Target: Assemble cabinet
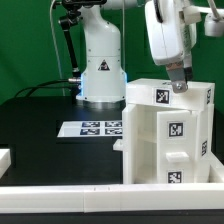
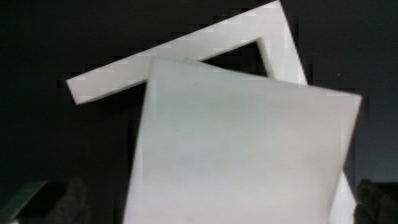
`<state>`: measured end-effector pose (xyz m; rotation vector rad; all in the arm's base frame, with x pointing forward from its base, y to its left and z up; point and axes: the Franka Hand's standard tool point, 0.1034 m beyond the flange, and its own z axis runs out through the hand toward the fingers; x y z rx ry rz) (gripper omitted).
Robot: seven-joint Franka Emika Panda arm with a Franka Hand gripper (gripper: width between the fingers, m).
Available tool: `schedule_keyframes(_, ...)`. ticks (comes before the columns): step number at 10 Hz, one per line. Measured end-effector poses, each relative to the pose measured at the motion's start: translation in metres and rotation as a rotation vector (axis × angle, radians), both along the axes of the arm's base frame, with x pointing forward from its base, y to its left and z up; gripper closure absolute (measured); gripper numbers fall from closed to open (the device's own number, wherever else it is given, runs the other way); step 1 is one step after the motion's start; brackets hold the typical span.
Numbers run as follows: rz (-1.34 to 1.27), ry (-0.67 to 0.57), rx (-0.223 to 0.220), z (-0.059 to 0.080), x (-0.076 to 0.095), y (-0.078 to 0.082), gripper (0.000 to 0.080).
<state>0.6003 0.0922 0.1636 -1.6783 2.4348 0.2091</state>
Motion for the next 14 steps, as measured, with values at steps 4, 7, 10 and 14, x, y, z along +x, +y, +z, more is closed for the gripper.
schedule_keyframes(4,0.115,-0.062,0.015,0.025,0.0,0.005,0.0003)
schedule_keyframes(7,0.145,-0.089,0.02,0.029,0.004,0.007,0.0003)
schedule_keyframes(10,0.152,-0.086,0.02,0.026,0.005,0.009,0.0003)
schedule_keyframes(14,0.16,-0.087,0.019,0.026,0.005,0.01,0.0003)
